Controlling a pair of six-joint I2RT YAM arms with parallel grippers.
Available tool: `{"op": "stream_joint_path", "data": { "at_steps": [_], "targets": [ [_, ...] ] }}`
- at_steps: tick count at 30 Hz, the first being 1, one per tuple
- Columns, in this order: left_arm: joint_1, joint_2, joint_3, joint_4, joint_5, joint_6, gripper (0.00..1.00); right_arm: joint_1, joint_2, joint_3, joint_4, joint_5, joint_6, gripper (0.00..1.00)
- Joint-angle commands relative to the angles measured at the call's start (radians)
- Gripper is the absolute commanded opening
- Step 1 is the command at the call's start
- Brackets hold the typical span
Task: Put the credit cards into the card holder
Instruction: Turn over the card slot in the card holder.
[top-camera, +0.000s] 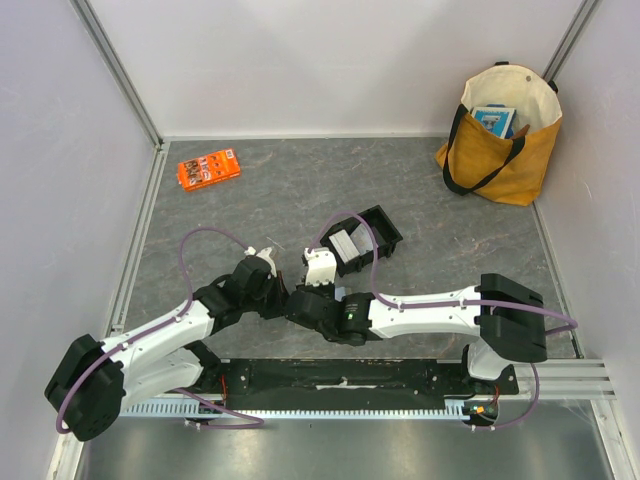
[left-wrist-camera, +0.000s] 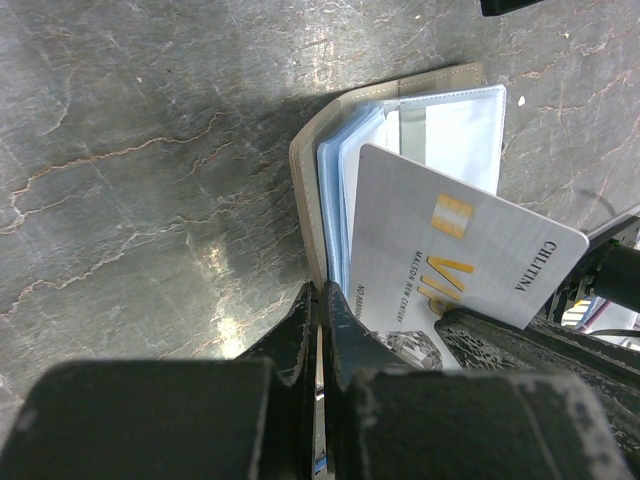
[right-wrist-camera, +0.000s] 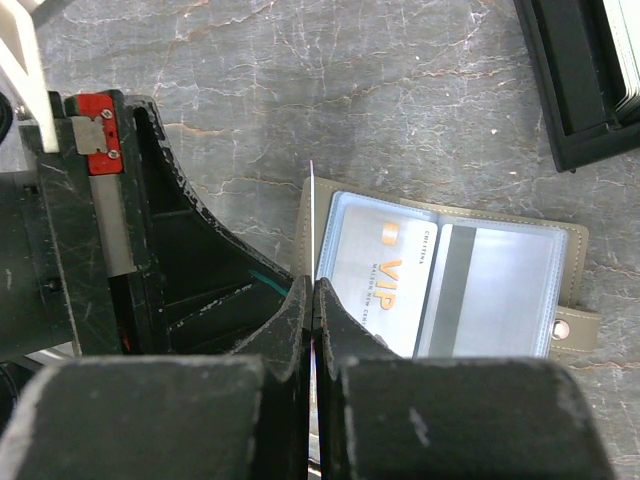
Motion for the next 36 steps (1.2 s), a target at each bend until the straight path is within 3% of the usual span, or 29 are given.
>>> {"op": "stream_joint_path", "data": {
  "at_steps": [1,24,31,36],
  "targets": [
    [-0.003,-0.016,-0.001,0.016,-0.013,0.005,0.02,-0.003,0.014,-0.006,-0.018,0.031,0.010,0.00],
    [-0.005,-0.014,-0.006,0.010,-0.027,0.008,0.02,-0.020,-0.065,-0.024,-0.160,0.119,0.027,0.00],
    [-0.003,0.009,-0.017,0.013,-0.033,0.011,0.02,-0.101,-0.164,-0.157,-0.154,0.025,0.069,0.00],
    [-0.003,0.018,-0.021,0.023,-0.036,0.011,0.02,-0.153,-0.262,-0.291,0.016,-0.128,0.045,0.00]
  ]
}}
